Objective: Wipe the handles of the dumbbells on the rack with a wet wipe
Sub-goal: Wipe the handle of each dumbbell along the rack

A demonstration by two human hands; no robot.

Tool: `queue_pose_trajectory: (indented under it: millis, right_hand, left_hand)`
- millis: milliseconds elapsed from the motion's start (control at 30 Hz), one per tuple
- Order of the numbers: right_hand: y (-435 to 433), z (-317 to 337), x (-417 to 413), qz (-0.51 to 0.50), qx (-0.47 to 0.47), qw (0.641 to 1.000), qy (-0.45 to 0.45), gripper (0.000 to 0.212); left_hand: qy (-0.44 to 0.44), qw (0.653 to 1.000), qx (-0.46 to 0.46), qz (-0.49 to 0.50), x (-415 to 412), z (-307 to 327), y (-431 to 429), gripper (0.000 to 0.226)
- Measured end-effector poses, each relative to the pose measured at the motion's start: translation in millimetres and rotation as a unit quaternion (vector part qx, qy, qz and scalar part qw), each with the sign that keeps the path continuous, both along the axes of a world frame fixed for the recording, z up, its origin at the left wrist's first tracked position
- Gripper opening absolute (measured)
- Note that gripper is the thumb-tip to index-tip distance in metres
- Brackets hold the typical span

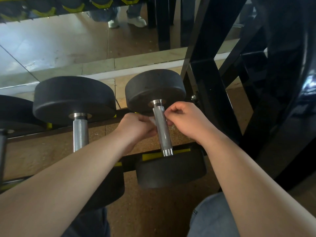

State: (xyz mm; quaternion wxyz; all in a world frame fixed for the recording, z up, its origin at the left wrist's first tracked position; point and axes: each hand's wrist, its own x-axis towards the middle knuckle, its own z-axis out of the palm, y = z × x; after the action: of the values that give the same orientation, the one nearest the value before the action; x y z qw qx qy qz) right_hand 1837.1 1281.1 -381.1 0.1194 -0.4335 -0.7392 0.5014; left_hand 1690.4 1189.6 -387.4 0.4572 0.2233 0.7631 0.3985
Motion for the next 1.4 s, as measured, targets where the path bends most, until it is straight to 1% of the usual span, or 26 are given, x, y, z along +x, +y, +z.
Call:
queue_pose_trajectory:
  millis: [33,100,133,167,233,300,400,467,533,600,633,700,767,833,900,1033,1133,1200,1233,1333,1400]
  right_hand:
    - [-0.1,0.1,0.3,0.0,-0.001,1.0,0.0,0.012]
    - [0.0,0.3,0.8,-0.001,0.001,1.0,-0.002,0.012]
    - [0.1,0.8,1.0,-0.001,0.002,1.0,-0.003,0.012]
    - [0.2,1.1,1.1,0.0,0.001,1.0,-0.005,0.012]
    - [0.2,1.3,1.5,0.003,-0.003,1.0,-0.008,0.012]
    - [0.6,1.0,2.4,0.007,-0.006,1.0,-0.011,0.012]
    - [2.1,0.0,3.3,0.008,-0.006,1.0,-0.011,0.012]
    - [2.0,0.1,3.4,0.01,-0.006,1.0,-0.01,0.013]
    - [2.3,-0.2,4.0,0.003,-0.006,1.0,-0.003,0.013]
    - [3.4,-1.2,4.2,0.002,-0.017,1.0,-0.016,0.015]
    - [4.1,-1.7,3.9,0.013,-0.032,0.998,-0.047,0.016]
    - [3.9,-5.2,4.0,0.061,-0.063,0.985,-0.152,0.019]
    - [3.8,-11.3,3.8,0.106,-0.07,0.966,-0.227,0.024]
    - [4.6,-13.1,3.0,0.114,-0.062,0.963,-0.238,0.027]
    - [7.0,-12.8,2.4,0.104,-0.063,0.966,-0.228,0.029]
    - [8.6,-13.9,4.2,0.099,-0.068,0.964,-0.237,0.032]
    - [9.1,-15.4,4.3,0.107,-0.067,0.963,-0.239,0.031]
    - [9.4,-14.9,3.9,0.108,-0.064,0.962,-0.241,0.029]
    - [9.5,-15.0,3.8,0.107,-0.064,0.963,-0.241,0.03]
    - [9.5,-16.0,4.6,0.102,-0.067,0.965,-0.234,0.03]
    - [9.7,-16.8,5.3,0.098,-0.07,0.966,-0.228,0.03]
  left_hand:
    - [0.035,0.997,-0.043,-0.056,0.5,-0.7,-2.2,0.009]
    - [0.101,0.968,-0.138,-0.183,5.8,0.2,-9.3,0.007]
    - [0.119,0.955,-0.166,-0.215,8.4,1.2,-11.8,0.007]
    - [0.117,0.953,-0.175,-0.219,9.5,1.3,-12.8,0.008]
    - [0.077,0.965,-0.168,-0.186,9.0,0.1,-11.1,0.011]
    - [0.043,0.98,-0.14,-0.132,7.2,-5.9,-5.5,0.012]
    - [-0.005,0.997,-0.071,-0.029,-2.3,-14.6,4.4,0.017]
    - [-0.07,0.997,-0.026,0.011,-12.1,-18.8,8.7,0.022]
    - [-0.135,0.991,-0.02,-0.001,-15.7,-23.5,9.3,0.024]
    - [-0.188,0.98,-0.05,-0.038,-13.4,-28.5,7.6,0.023]
    - [-0.208,0.975,-0.065,-0.054,-13.4,-29.9,7.7,0.023]
    - [-0.254,0.959,-0.095,-0.083,-18.5,-30.0,8.5,0.028]
    - [-0.293,0.934,-0.138,-0.149,-26.5,-28.0,6.7,0.03]
    - [-0.296,0.908,-0.177,-0.239,-31.1,-28.1,2.5,0.031]
    - [-0.286,0.895,-0.197,-0.281,-32.8,-30.2,0.8,0.03]
    - [-0.257,0.895,-0.203,-0.304,-33.5,-28.5,6.0,0.027]
    - [-0.171,0.897,-0.203,-0.353,-30.7,-27.6,6.4,0.024]
    - [-0.131,0.911,-0.201,-0.336,-26.6,-30.4,5.8,0.023]
    - [-0.13,0.922,-0.188,-0.311,-23.9,-32.0,6.1,0.023]
    - [-0.186,0.963,-0.084,-0.174,-17.2,-37.2,10.4,0.029]
    - [-0.202,0.975,-0.013,-0.091,-15.4,-36.6,14.6,0.029]
